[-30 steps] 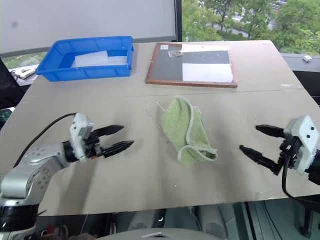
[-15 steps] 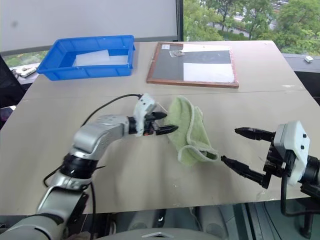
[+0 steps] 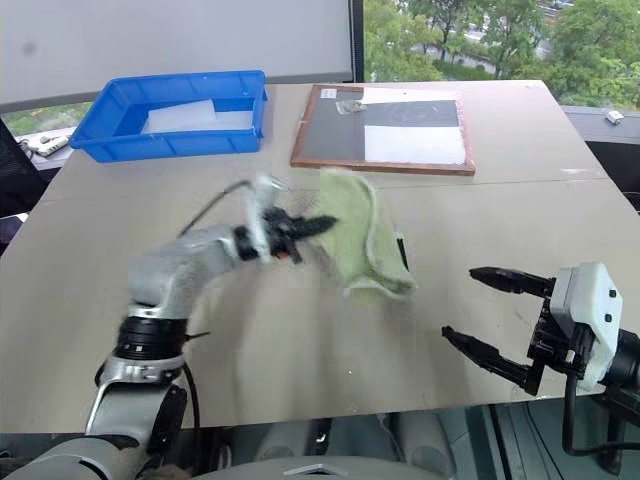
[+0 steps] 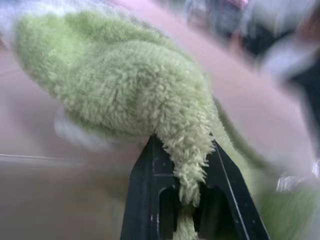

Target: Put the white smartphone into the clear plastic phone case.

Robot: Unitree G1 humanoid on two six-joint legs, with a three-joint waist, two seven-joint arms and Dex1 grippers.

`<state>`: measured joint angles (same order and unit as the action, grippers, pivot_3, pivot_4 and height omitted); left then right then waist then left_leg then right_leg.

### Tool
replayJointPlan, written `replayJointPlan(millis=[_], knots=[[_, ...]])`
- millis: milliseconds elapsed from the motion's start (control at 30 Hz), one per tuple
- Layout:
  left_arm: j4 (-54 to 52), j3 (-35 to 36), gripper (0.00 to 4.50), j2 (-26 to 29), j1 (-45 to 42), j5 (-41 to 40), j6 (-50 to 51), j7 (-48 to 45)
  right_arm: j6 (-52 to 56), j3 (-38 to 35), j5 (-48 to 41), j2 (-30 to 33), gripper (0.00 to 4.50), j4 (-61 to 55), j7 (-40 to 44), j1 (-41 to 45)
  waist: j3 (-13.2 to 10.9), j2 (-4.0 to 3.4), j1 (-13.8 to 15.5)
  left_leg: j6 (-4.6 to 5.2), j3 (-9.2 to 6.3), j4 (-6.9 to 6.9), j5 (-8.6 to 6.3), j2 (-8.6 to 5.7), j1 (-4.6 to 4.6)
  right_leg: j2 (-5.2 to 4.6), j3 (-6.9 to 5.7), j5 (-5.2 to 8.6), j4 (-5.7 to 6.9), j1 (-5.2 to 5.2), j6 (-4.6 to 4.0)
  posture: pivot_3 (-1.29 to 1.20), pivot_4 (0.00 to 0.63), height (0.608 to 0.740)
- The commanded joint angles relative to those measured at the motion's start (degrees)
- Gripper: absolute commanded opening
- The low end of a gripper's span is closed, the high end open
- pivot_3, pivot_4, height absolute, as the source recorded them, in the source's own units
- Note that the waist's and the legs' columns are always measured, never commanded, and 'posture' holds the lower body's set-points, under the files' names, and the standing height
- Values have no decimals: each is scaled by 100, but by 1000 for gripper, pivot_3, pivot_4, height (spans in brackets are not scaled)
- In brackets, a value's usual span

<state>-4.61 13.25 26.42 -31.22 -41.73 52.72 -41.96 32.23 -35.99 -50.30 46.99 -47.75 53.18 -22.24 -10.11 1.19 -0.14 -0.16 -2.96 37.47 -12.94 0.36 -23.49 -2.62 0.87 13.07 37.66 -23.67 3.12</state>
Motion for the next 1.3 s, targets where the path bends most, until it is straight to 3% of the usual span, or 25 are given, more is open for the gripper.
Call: replayJointPlan(millis=[33,167,400,533,567,600,833,1000,1067,1133,1300], knots=[[19,1049,98,439,32,-390,218,399,-142,128,-69,-22,4500,42,-19,135,1,-1,-29,0,1,0,0,-1,1,0,0,0,1,1,0,0,150,740],[891,1749,98,909,-142,184,-302,1301,-214,535,17,-44,4500,191,-31,425,1,2,-36,0,4,1,0,-6,6,-3,3,0,1,5,1,0,150,740],[2060,1556,98,1391,-12,1242,-856,2045,-100,1362,224,-4,4500,606,-337,1310,2,15,-28,0,2,0,0,-10,5,-6,2,-6,2,5,-9,0,150,740],[1994,1645,98,1422,234,1310,-568,2220,99,1749,278,29,4500,688,-531,1670,1,19,-42,-1,-3,-1,0,-8,2,-6,-1,-14,2,2,-21,0,150,740],[1926,1730,812,1456,327,1274,-526,2200,113,1823,274,15,4500,691,-556,1737,1,19,-46,-1,-4,-2,0,-8,0,-6,-1,-14,1,1,-22,0,150,740],[1905,1838,1080,1493,385,1270,-573,2226,82,1884,310,0,4500,693,-566,1797,1,19,-48,-1,-2,-2,0,-7,0,-8,0,-14,1,1,-22,0,150,740],[1857,2585,4395,1489,194,918,-904,2439,43,2119,462,-36,4500,709,-577,1931,-1,36,-36,-1,-6,-2,0,-6,0,-10,-5,-15,3,0,-23,0,150,740],[1614,3294,4395,1309,-52,-675,341,2084,-133,2270,589,-177,4500,716,-627,2071,1,39,-38,-1,-8,-1,0,-6,-2,-13,-8,-15,3,0,-22,0,150,740],[1185,3054,4395,1290,-37,-1072,712,1842,-179,2304,604,-205,4500,692,-575,2090,1,39,-42,-1,-8,-1,0,-7,-1,-13,-8,-15,4,0,-22,0,150,740],[521,2250,4395,1482,210,-989,666,1162,-183,2300,560,-210,4500,616,-542,2069,0,48,-41,-1,-10,-1,0,-8,-4,-12,-10,-15,4,0,-22,0,150,740],[-60,-72,4395,2098,494,129,-574,-875,-171,2239,545,-164,4500,507,-575,1959,0,43,-49,-2,3,-5,1,-12,5,-14,3,-14,5,1,-26,0,150,740]])
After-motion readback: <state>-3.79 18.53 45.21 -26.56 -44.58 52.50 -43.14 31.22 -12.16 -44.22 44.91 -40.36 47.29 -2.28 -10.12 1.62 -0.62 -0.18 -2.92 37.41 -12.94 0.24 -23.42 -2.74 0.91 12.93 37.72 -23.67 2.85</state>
